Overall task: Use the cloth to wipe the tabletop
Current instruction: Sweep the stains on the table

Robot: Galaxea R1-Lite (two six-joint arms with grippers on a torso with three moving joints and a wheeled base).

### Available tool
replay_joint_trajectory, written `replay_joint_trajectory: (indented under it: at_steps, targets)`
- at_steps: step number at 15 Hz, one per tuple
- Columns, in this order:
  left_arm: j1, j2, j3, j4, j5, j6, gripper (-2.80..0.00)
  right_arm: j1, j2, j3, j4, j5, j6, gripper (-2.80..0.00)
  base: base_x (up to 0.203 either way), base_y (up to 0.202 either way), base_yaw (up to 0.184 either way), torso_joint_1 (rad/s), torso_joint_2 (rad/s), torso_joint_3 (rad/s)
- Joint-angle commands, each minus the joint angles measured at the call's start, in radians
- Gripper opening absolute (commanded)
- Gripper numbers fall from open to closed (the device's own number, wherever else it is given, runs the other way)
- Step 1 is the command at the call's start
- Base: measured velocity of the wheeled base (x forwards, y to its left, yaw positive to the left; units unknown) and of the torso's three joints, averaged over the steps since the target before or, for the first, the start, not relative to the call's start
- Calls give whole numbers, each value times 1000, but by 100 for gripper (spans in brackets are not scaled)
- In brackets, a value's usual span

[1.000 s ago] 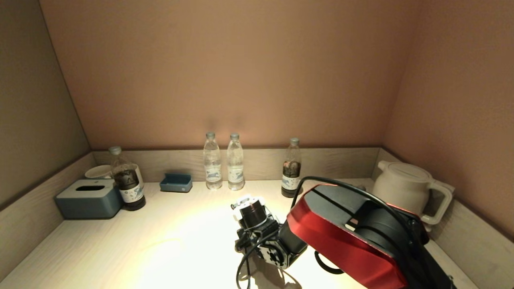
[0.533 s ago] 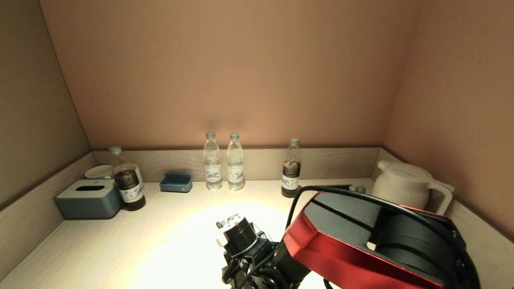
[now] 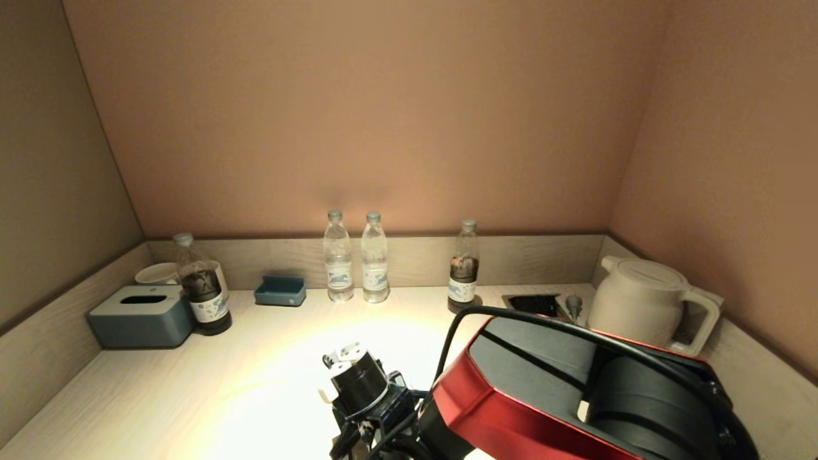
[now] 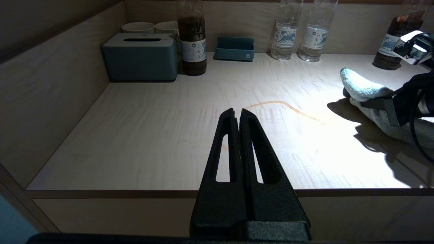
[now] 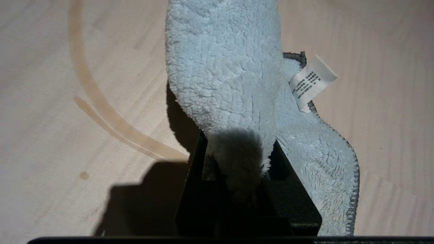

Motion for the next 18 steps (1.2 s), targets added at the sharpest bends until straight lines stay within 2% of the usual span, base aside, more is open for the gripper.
replay_joint_trajectory:
  at_steps: [1,5,9,11,14,18]
  targets:
    - [0,0,0,0,0,-1,-280,2,19,-20,4,0,0,-280,0,0,0,0,0,0]
    - [0,0,0,0,0,-2,-280,10,107,-197,63,11,-2,-280,0,0,0,0,0,0]
    - [0,0,0,0,0,-1,-280,36,159,-316,129,19,-4,-280,0,0,0,0,0,0]
    - [0,0,0,0,0,-1,-280,50,170,-336,147,19,-3,-280,0,0,0,0,0,0]
    - [0,0,0,0,0,-1,-280,107,203,-446,207,19,-1,-280,0,0,0,0,0,0]
    - [0,0,0,0,0,-1,-280,148,215,-498,248,19,-2,-280,0,0,0,0,0,0]
